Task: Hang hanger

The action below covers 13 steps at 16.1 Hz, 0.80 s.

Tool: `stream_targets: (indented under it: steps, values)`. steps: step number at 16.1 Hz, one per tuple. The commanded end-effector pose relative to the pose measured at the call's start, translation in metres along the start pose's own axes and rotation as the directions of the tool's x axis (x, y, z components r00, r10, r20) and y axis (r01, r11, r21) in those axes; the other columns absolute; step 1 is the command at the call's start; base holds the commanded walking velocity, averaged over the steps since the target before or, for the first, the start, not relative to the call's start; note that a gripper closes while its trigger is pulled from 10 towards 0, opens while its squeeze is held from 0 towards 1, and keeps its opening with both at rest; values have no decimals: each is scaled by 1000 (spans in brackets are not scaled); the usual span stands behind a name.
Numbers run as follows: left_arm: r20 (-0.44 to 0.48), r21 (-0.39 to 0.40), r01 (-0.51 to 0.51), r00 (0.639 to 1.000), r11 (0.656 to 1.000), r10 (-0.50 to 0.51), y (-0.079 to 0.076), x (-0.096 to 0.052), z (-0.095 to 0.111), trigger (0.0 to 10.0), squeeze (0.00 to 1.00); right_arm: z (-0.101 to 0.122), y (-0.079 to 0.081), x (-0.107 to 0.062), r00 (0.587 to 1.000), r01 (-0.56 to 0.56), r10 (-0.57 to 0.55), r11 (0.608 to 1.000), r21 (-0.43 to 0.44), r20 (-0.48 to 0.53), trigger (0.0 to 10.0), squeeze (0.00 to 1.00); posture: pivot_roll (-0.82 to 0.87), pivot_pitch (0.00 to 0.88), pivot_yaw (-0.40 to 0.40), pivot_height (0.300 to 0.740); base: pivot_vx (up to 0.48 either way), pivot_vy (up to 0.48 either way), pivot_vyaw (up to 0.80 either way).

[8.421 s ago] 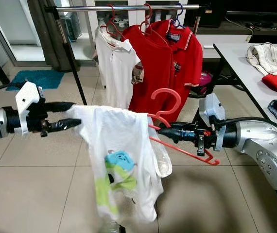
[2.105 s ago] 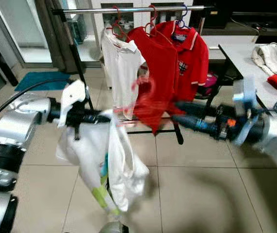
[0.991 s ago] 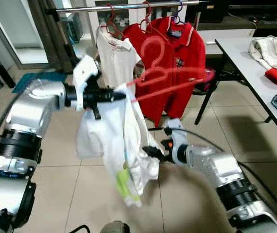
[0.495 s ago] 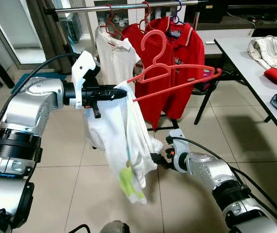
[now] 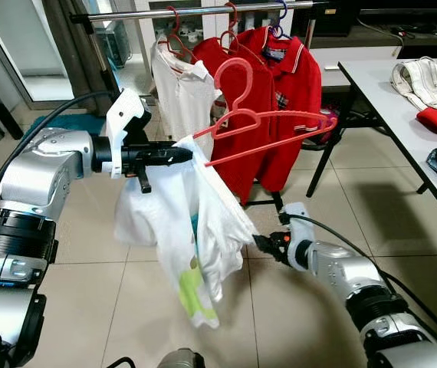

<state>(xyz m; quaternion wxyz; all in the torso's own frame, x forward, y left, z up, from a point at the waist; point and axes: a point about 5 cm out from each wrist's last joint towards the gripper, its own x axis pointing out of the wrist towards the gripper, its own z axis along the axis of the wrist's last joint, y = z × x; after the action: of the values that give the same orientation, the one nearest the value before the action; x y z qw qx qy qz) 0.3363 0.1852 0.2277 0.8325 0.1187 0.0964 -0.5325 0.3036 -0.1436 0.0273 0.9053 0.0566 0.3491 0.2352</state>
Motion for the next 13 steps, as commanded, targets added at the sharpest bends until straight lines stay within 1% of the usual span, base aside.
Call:
stream_targets:
  steps: [1, 3, 4, 5, 6, 7, 8, 9, 11, 12, 13]
  values:
    - [25, 66, -30, 999, 997, 28, 2, -14, 12, 0, 0, -11, -15, -7, 998, 55, -54, 998, 33, -31, 0, 0, 8, 0, 98, 740, 0, 0, 0]
    - [11, 73, -18, 1000, 997, 18, 0, -18, 8, 0, 0, -10, -26, -13, 996, 87, -87, 995, 56, -10, 0, 0, 10, 0, 101, 740, 0, 0, 0]
    - [-32, 102, -8, 999, 995, 11, -3, -26, 1, 0, 0, -4, -41, -23, 989, 136, -141, 985, 103, 43, 0, 0, 10, 0, 103, 740, 0, 0, 0]
    - [-65, 121, -2, 998, 993, 10, -7, -33, -7, 0, 0, 6, -56, -34, 973, 180, -200, 970, 163, 113, 0, 0, 9, 0, 105, 740, 0, 0, 0]
    - [-63, 107, 5, 998, 994, 2, -12, -38, -11, 0, 0, 16, -69, -46, 951, 218, -257, 952, 216, 174, 0, 0, 11, 0, 102, 740, 0, 0, 0]
    - [-61, 97, 8, 998, 995, -2, -16, -40, -14, 0, 0, 20, -75, -53, 937, 236, -285, 943, 236, 200, 0, 0, 14, 0, 95, 740, 0, 0, 0]
    - [-88, 84, 14, 996, 996, -6, -23, -44, -21, 0, 0, 30, -89, -66, 904, 263, -339, 921, 287, 261, 0, 0, 16, 0, 94, 740, 0, 0, 0]
    - [-113, 78, 21, 994, 997, -12, -29, -47, -27, 0, 0, 37, -99, -77, 878, 277, -377, 903, 330, 295, 0, 0, 25, 0, 91, 740, 0, 0, 0]
    - [-140, 44, 65, 988, 997, -59, -44, -52, -37, 0, 0, 47, -111, -88, 854, 314, -415, 892, 326, 315, 0, 0, 29, 0, 90, 740, 0, 0, 0]
    - [-147, 41, 70, 987, 997, -63, -46, -53, -39, 0, 0, 49, -112, -90, 851, 316, -418, 891, 325, 319, 0, 0, 29, 0, 90, 740, 0, 0, 0]
    - [-211, 54, 40, 977, 998, -28, -46, -54, -50, 0, 0, 58, -113, -92, 844, 317, -414, 897, 307, 340, 0, 0, 30, 0, 90, 740, 0, 0, 0]
